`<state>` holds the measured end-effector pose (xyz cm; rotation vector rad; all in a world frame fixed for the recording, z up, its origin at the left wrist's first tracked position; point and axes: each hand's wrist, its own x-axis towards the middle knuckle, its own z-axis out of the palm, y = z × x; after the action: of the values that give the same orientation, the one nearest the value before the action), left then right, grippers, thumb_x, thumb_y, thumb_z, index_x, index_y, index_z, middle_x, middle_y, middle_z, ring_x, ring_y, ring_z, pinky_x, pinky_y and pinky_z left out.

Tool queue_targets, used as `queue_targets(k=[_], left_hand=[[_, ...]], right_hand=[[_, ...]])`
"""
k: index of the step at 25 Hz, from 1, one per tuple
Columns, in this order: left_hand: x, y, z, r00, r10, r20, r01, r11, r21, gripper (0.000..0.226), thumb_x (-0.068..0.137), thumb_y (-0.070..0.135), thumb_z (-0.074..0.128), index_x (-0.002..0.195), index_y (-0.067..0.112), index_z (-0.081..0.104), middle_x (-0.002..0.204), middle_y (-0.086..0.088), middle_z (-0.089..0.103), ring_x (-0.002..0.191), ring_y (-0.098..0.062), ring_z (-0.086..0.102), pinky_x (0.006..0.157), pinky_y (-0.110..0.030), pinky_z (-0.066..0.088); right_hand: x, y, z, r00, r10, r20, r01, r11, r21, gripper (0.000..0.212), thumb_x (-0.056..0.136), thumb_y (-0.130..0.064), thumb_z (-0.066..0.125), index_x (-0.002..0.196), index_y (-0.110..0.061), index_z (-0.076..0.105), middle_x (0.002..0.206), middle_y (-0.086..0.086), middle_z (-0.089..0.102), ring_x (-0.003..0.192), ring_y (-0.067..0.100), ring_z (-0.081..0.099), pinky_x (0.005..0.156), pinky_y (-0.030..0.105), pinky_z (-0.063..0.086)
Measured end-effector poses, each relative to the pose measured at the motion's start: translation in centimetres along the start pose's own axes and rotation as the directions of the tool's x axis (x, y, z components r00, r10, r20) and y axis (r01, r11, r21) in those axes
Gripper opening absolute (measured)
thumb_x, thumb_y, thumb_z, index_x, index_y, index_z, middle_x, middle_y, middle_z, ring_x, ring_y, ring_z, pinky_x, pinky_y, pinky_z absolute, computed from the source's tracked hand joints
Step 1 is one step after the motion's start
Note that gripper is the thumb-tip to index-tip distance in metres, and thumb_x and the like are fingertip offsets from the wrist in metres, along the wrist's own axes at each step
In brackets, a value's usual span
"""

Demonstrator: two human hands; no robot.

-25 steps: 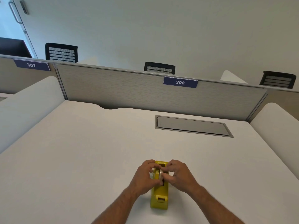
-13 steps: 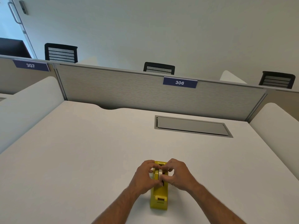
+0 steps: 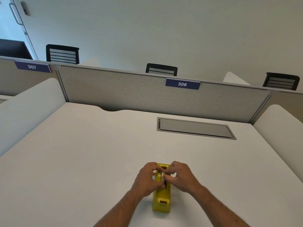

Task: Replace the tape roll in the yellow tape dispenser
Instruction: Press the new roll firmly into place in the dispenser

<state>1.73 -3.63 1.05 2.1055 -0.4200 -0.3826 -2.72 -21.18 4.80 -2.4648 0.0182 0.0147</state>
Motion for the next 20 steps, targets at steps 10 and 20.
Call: queue_targets(k=[10,20], left_hand=[[-0.08,-0.26,-0.07,1.000,0.008,0.015,-0.007,1.000,-0.009,0.061,0.052,0.036,0.093,0.101,0.047,0.061,0.129,0.021,0.045,0.102,-0.006,0.058,0.072,-0.011,0.047],[0.02,-0.32,0.10,1.000,0.006,0.005,-0.006,1.000,-0.016,0.061,0.052,0.034,0.093,0.106,0.039,0.066,0.132,0.018,0.048,0.102,-0.008,0.058,0.072,-0.010,0.047]], right_hand=[[0.14,-0.01,-0.23,1.000,0.015,-0.004,-0.015,1.000,0.026,0.025,0.075,-0.039,0.074,0.098,-0.031,0.078,0.086,-0.015,0.063,0.083,0.006,0.060,0.077,0.032,0.057],[-0.09,0.10,-0.08,0.999,0.023,0.047,-0.024,1.000,0.016,0.049,0.060,-0.055,0.073,0.105,-0.037,0.075,0.086,-0.012,0.057,0.084,0.009,0.058,0.073,0.032,0.054]])
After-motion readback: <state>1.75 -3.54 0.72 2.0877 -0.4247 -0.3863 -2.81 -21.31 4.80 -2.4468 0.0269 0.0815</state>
